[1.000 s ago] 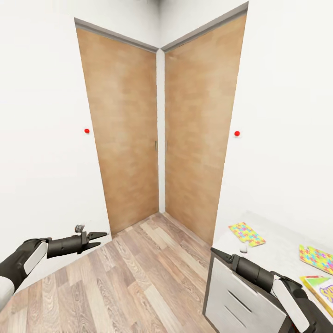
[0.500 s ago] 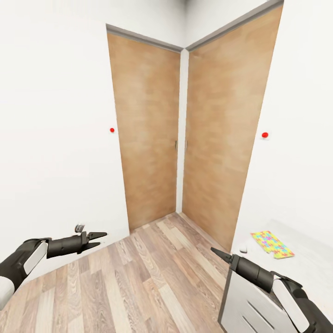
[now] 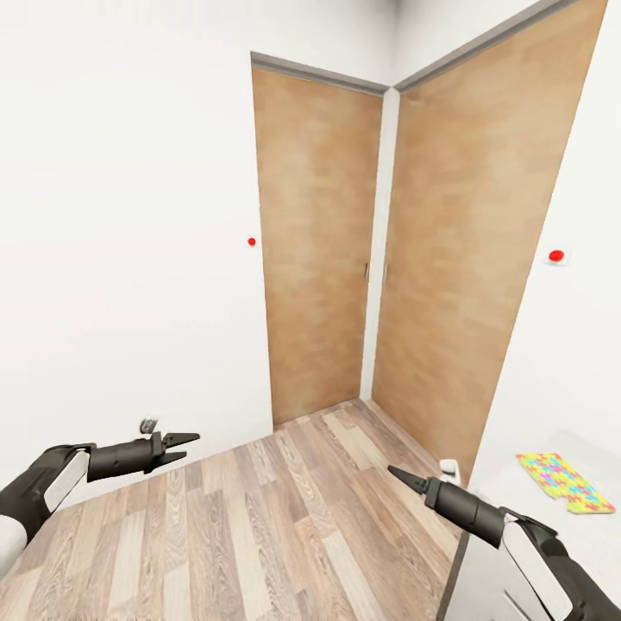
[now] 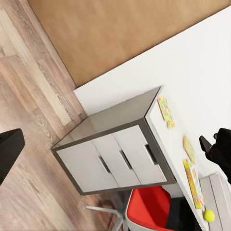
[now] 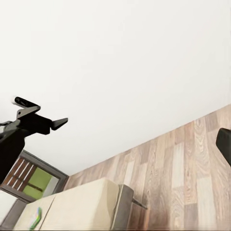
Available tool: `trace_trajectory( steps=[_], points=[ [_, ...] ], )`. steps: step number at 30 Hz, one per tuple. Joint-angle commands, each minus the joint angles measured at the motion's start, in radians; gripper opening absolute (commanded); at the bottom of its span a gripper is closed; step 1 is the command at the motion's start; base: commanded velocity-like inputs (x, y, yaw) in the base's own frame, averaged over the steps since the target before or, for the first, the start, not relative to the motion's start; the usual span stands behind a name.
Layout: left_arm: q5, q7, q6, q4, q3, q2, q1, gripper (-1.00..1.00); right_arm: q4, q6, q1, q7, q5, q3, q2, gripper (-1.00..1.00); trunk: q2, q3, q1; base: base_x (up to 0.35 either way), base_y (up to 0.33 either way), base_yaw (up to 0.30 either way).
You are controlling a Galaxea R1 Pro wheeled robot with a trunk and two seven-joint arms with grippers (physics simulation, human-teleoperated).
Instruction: Put all the toys in the child's room - the three board games (two on the bed and one on the table), the two jigsaw puzzles on the table, and the tennis ball on the table - inside the toy box on the table in the child's room.
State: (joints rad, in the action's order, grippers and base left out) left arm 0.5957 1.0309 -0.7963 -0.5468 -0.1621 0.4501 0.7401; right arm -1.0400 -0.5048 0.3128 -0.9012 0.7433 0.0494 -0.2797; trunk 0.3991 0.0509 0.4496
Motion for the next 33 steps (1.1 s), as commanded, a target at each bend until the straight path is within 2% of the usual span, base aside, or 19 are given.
trace_trajectory(
  steps=[1, 17, 33],
  points=[
    [0.007, 0.000, -0.006, 0.001, -0.005, 0.001, 0.001, 1.00, 0.000, -0.008, 0.000, 0.002, 0.010, 0.003, -0.001, 1.00, 0.001, 0.000, 0.000, 0.000, 0.000, 0.288],
    [0.007, 0.000, -0.007, 0.001, -0.005, 0.001, 0.001, 1.00, 0.000, -0.006, 0.000, 0.003, 0.010, 0.007, -0.001, 1.00, 0.001, 0.000, 0.000, 0.000, 0.000, 0.099],
    [0.007, 0.000, -0.007, 0.001, -0.005, 0.001, 0.001, 1.00, -0.001, -0.006, 0.000, 0.025, 0.009, 0.010, -0.001, 1.00, 0.001, 0.000, 0.000, 0.000, 0.000, 0.264]
  ],
)
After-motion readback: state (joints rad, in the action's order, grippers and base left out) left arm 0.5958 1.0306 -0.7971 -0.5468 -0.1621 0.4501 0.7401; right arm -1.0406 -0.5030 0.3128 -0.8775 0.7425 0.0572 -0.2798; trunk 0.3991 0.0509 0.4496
